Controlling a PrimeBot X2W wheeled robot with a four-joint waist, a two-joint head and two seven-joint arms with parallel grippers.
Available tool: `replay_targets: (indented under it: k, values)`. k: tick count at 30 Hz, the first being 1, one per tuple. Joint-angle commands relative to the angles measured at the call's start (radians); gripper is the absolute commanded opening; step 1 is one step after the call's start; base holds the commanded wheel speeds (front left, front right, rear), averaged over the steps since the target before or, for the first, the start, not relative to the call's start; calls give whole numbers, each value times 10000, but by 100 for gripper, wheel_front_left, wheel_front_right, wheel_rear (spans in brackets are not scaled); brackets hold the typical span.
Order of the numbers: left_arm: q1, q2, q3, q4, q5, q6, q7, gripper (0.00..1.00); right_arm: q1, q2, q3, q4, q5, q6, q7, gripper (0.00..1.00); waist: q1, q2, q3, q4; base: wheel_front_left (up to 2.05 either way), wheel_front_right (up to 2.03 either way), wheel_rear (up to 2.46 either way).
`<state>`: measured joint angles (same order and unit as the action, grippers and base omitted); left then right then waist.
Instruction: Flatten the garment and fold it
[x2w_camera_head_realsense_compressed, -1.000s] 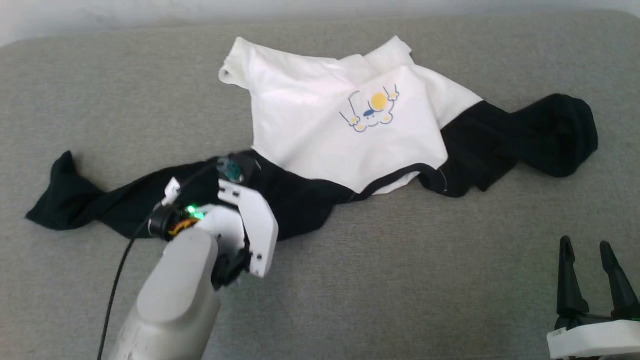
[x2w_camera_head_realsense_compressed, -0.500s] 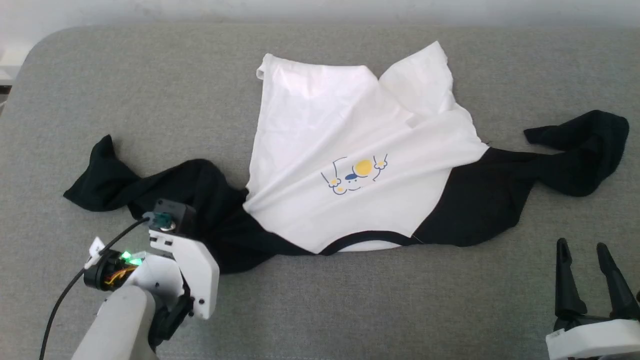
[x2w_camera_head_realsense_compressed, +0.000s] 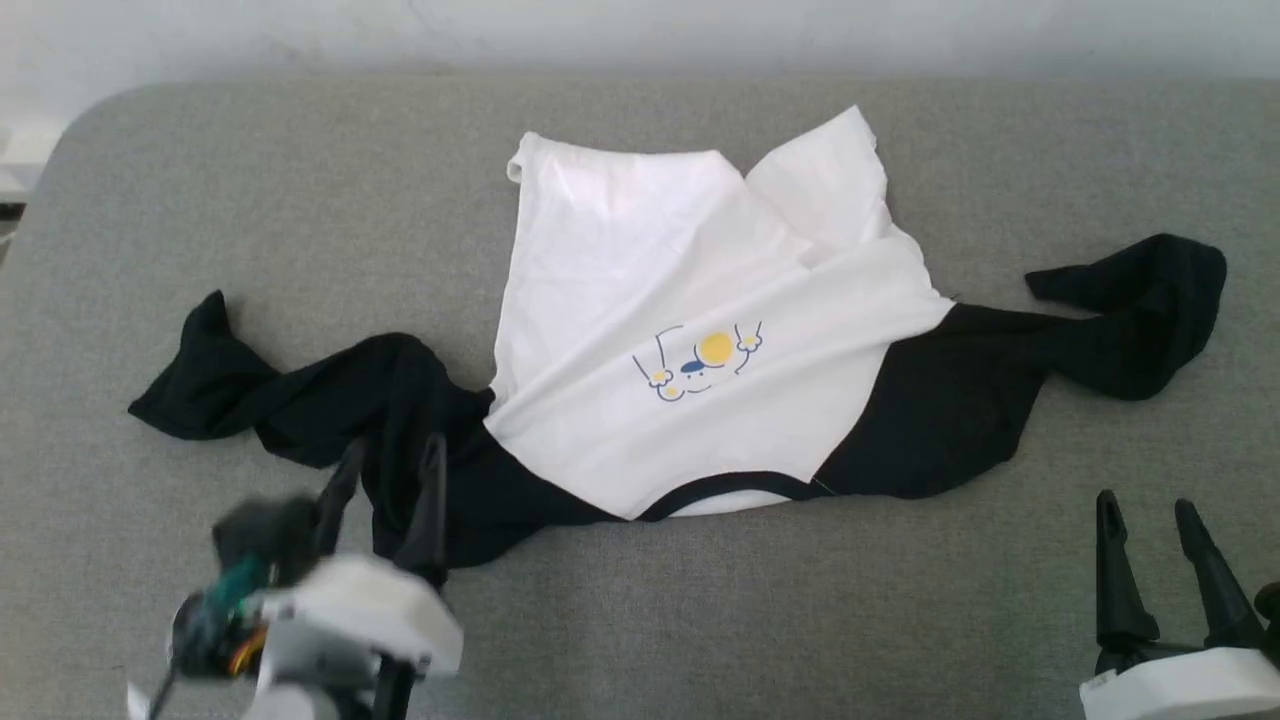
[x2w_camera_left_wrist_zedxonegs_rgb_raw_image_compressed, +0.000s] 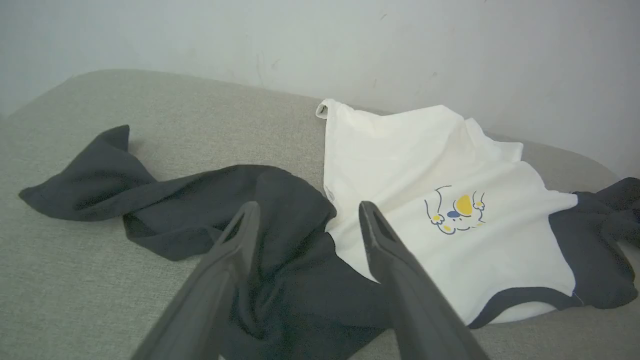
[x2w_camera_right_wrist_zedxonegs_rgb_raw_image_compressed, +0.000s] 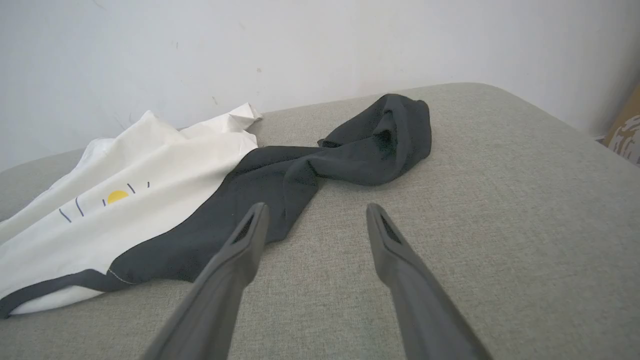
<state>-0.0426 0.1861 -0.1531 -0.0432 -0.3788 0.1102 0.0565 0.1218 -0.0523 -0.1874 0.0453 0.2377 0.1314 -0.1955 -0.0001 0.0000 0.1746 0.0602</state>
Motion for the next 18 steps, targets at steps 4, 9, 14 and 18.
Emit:
replay_targets:
  k: [4,9,14,18]
  values:
    - [1148,-321,263,-533,521,690,-1502,100,88,20,29,-92,-17,-7,-84,100,1,0,-291,83,0,0,0]
    - [2045,-576,6,-543,892,935,-2482,100,-248,20,316,-647,-574,-7,479,100,1,0,-432,432,0,0,0]
    - [2189,-720,-175,-290,726,822,-2641,100,-1228,20,776,-1155,-1218,-7,2547,100,1,0,-420,752,0,0,0]
    - [2032,-709,-291,-195,763,755,-2687,100,-2186,-252,1058,-1011,-1622,-7,4932,100,1,0,-332,1014,0,0,0]
